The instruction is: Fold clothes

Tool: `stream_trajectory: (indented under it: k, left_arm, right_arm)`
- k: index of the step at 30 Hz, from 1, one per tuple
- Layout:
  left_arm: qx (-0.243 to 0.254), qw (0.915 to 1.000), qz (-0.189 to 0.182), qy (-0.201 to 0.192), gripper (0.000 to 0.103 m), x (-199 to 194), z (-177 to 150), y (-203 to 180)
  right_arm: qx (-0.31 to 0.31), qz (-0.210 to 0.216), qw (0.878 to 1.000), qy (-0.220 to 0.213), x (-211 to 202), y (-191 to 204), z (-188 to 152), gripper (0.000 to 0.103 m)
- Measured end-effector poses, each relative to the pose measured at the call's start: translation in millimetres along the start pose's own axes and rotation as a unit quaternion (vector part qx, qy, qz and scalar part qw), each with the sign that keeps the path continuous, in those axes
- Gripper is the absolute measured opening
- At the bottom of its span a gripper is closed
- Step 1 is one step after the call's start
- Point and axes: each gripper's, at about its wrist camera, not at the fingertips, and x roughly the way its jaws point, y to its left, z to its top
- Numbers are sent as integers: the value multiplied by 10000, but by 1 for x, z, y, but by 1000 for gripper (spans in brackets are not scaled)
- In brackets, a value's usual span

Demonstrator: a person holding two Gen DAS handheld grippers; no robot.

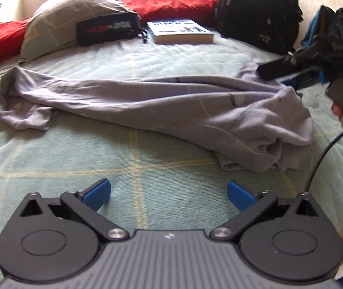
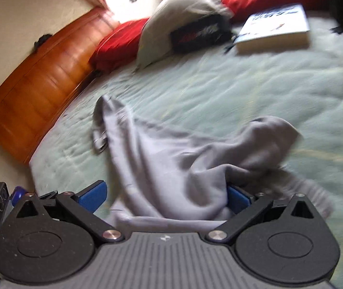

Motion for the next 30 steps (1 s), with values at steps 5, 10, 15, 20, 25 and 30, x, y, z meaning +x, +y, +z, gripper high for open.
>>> stream_trajectory:
  k: [5,10,15,20,25,30]
  left_arm:
    - [-274,9994,172,-150,102,-13,-2,16]
    - [-456,9986,157,-193,102,-16,1,25]
    - [-399,9988,33,-270,102,-18,3,18]
    - [-327,9990,-76,-291,102,-19,3,6]
    - [-244,9994,-21,-249,102,-23,-4,-2]
    - [-264,9995,-33,-161,102,-20,-6,-3]
  right_arm:
    - [-349,440,9982,187,10,38,-4,103]
    - [-580,634,9956,364,-11,58,-20,103]
    - [-484,381,9981,78,-58,48,-32,103]
    - [-115,-284,9985,-445,-82,7,-26,103]
    - [1108,-100,9931,-373,-80,-45,-45,98]
    - [1900,459,9802,-312,-64,-74,-63,98]
